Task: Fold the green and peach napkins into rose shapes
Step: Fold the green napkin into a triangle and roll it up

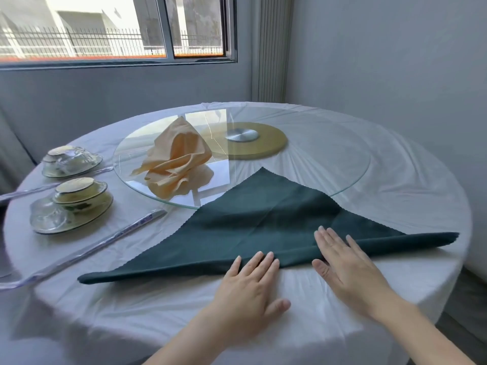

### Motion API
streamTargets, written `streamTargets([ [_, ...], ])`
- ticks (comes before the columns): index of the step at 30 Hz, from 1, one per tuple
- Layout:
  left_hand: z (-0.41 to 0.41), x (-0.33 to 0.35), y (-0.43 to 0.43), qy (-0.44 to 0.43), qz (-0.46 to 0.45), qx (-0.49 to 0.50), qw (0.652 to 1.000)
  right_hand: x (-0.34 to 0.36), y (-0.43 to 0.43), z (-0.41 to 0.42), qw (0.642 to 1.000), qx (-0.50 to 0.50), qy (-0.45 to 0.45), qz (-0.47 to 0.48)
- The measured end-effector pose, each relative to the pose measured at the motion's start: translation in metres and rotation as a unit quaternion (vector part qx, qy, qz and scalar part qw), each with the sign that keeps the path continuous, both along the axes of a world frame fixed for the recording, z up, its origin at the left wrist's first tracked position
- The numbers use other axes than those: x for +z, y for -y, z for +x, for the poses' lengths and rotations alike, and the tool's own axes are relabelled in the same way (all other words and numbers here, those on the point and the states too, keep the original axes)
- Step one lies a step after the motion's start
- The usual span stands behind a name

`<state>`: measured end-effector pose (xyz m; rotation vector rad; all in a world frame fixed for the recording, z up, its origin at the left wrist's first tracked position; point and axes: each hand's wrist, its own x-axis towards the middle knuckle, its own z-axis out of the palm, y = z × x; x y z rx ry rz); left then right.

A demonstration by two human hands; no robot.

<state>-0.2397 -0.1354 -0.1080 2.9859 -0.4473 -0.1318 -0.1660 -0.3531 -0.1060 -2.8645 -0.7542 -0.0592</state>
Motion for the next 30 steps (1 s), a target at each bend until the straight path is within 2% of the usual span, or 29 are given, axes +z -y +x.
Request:
streamTargets([
  [3, 0.004, -0.004, -0.004, 0.003, -0.005, -0.005, 1.0, -0.002, -0.037, -0.009, 0.996, 0.09, -0.007, -0.008],
  [6, 0.008, -0.006, -0.015, -0.006, -0.038, -0.012, 0.999, -0.008, -0.051, -0.005, 0.992, 0.12, -0.025, -0.015],
  [8, 0.007, -0.006, -0.028, -0.006, -0.043, -0.017, 0.999, -0.01, -0.051, -0.003, 0.992, 0.12, -0.033, -0.029],
  [12, -0.009, -0.009, -0.066, 0.003, 0.001, -0.017, 1.0, -0.009, -0.051, -0.005, 0.991, 0.115, -0.049, -0.045],
  [15, -0.02, -0.009, -0.094, 0.067, 0.018, -0.013, 0.997, -0.008, -0.052, -0.006, 0.991, 0.113, -0.05, -0.052],
  [19, -0.031, -0.005, -0.12, -0.004, -0.015, 0.009, 1.0, -0.013, -0.05, -0.002, 0.991, 0.115, -0.052, -0.049],
  [30, -0.037, 0.0, -0.165, 0.017, -0.025, 0.107, 0.994, -0.001, -0.047, 0.003, 0.989, 0.108, -0.068, -0.073],
])
